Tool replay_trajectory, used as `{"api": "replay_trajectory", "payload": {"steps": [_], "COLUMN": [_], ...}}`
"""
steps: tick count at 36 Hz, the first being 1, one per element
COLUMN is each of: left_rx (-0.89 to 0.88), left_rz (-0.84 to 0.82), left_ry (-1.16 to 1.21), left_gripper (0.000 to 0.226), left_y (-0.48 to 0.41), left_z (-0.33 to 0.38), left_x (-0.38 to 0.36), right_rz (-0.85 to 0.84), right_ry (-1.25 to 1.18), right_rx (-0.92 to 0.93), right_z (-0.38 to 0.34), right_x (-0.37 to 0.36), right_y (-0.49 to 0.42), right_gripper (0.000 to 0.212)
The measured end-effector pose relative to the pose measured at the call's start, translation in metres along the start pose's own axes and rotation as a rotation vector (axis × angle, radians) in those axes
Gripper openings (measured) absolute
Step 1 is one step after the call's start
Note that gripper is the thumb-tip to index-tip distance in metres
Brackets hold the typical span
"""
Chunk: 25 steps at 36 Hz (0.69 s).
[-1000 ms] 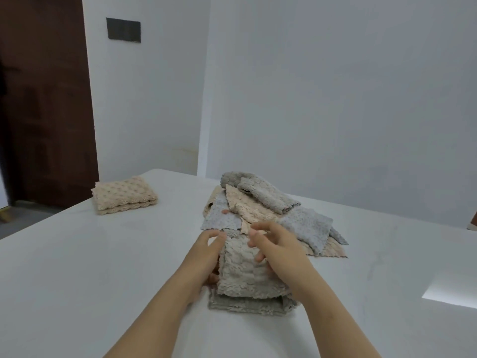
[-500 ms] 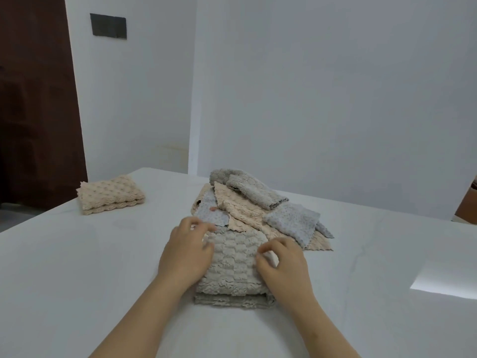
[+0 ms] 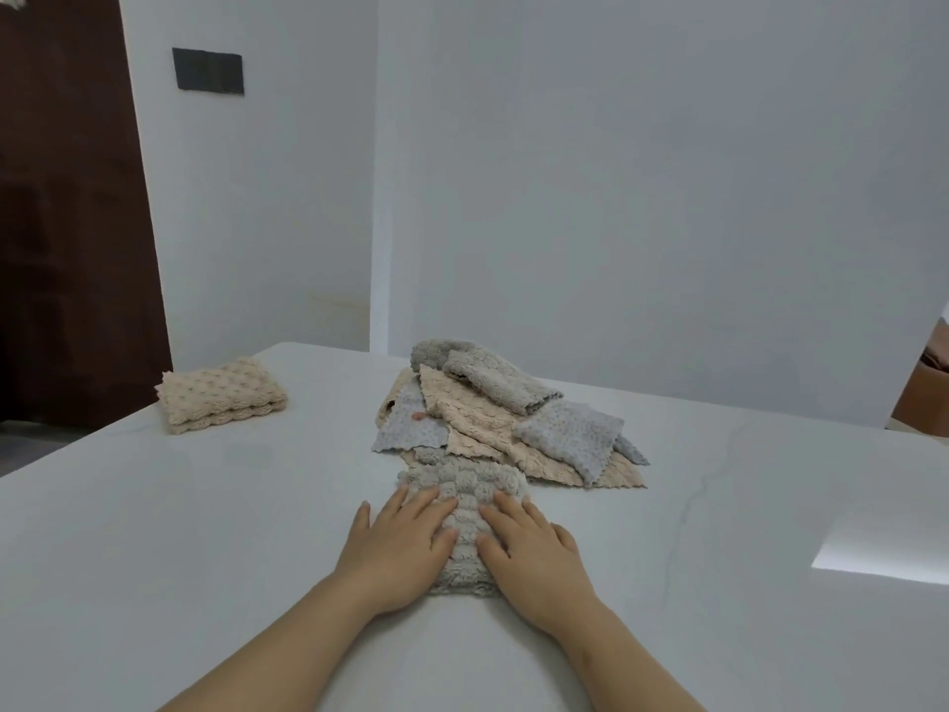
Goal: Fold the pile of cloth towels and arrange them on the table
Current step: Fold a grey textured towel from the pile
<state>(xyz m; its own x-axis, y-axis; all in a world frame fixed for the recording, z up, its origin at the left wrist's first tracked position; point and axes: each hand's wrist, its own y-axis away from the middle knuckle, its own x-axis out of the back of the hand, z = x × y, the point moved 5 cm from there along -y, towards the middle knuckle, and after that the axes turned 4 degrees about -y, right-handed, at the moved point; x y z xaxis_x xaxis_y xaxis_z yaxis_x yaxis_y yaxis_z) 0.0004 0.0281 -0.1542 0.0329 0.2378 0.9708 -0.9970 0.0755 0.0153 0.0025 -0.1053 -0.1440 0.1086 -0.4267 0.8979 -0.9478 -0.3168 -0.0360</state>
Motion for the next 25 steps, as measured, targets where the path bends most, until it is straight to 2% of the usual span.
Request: {"api": "replay_trajectory", "payload": {"steps": [3,5,7,10,15,17,20,23,25], "left_rx": [0.05,0.16,0.301,0.396,0.387,0.351,0.3,0.274,0.291], "left_rz": [0.164,0.253,0.269,0.221,0.16,0.173,0.216,0.273,0.262], "left_ry": [0.001,0.003,0.008,-0.047,-0.05,-0.014,0.094,0.256,0.319], "left_gripper": [0.066,0.068,0.072,0.078,0.07,0.061,0.044,0.036,0.035], "left_y": [0.009,0.016,0.021,0.021,0.016,0.017,0.015,0.017,0.019], "left_z": [-0.002,-0.008,-0.014,-0.017,-0.021,-0.018,-0.021,-0.021,-0.021], "left_x": [0.006,0.011,0.015,0.017,0.016,0.016,0.015,0.018,0.019], "right_rz": [0.092,0.187,0.252,0.26,0.199,0.235,0.27,0.263,0.205], "right_ry": [-0.093,-0.169,-0.197,-0.104,-0.083,-0.105,-0.142,-0.176,-0.215], "right_rx": [-0.005,-0.053,-0.143,-0.238,-0.29,-0.262,-0.224,-0.193,-0.193], "right_z": [0.003,0.007,0.014,0.016,0.02,0.021,0.021,0.018,0.017], "right_x": [0.003,0.01,0.014,0.014,0.01,0.013,0.014,0.014,0.012], "right_y": [0.005,0.01,0.013,0.012,0.001,0.004,0.003,0.005,0.005], "right_gripper": [0.046,0.059,0.061,0.052,0.034,0.029,0.025,0.023,0.029]}}
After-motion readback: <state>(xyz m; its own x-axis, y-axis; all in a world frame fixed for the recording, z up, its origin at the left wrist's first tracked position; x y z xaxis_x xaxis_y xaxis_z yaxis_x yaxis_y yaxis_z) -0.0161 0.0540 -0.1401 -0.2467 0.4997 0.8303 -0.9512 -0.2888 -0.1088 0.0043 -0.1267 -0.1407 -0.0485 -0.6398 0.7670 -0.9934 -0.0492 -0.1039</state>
